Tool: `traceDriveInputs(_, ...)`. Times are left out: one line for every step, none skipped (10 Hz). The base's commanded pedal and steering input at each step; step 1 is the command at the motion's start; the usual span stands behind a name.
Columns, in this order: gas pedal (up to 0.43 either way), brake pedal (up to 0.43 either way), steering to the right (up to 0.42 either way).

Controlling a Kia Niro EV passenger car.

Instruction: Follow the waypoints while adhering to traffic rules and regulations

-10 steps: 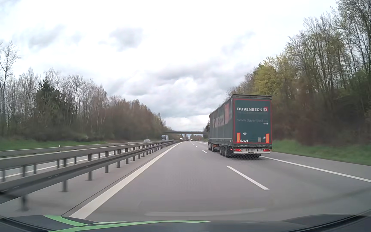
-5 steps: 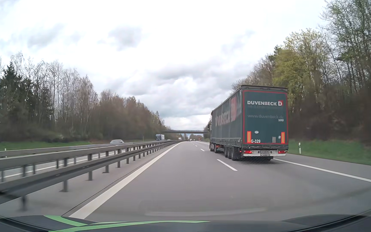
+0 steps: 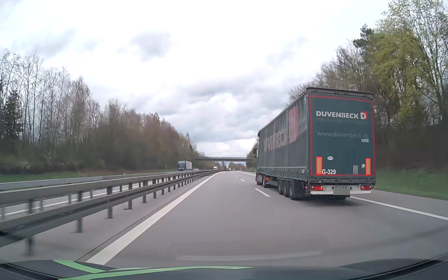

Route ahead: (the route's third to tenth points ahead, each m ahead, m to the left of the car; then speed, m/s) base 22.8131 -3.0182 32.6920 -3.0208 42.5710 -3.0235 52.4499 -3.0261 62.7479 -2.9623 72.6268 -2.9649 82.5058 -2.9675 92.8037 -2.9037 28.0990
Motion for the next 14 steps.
traceDriveInputs(0.268,0.000,0.000)
traceDriveInputs(0.268,0.000,0.000)
traceDriveInputs(0.268,0.000,0.000)
traceDriveInputs(0.268,0.000,0.000)
traceDriveInputs(0.268,0.000,0.000)
traceDriveInputs(0.268,0.000,0.000)
traceDriveInputs(0.268,0.000,0.000)
traceDriveInputs(0.268,0.000,0.000)
traceDriveInputs(0.268,0.000,0.000)
traceDriveInputs(0.268,0.000,0.000)
traceDriveInputs(0.268,0.000,0.000)
traceDriveInputs(0.268,0.000,0.000)
traceDriveInputs(0.268,0.000,0.000)
traceDriveInputs(0.268,0.000,0.000)
